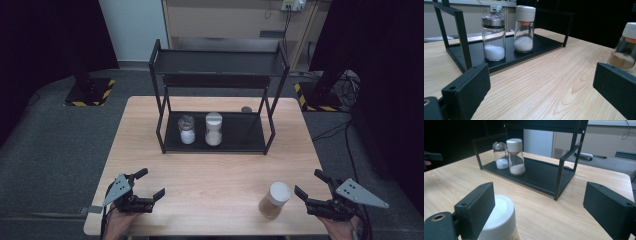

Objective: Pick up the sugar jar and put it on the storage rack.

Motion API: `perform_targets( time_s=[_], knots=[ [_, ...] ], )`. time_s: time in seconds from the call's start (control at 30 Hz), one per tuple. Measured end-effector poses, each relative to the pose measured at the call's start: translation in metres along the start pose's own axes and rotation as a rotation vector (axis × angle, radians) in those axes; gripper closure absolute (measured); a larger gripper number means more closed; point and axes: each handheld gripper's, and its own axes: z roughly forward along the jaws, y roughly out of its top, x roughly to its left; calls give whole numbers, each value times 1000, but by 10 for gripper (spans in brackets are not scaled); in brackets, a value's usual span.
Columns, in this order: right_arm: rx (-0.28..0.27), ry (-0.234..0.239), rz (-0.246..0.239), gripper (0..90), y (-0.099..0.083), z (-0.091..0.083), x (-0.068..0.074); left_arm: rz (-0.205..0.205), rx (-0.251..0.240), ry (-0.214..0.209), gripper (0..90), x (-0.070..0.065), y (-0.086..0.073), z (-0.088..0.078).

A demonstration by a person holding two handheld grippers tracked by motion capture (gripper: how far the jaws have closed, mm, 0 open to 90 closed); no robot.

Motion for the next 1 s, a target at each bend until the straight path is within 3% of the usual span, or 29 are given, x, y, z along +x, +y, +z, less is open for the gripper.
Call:
perform_targets(
  time_s=[0.5,1.0],
  knots=[
    [-11,-41,-8,107,-31,0,1,-2,-2,-3,0,1,-1,0],
    [-23,-38,3,106,-38,-3,-1,7,0,-2,0,-1,0,0]
  ],
)
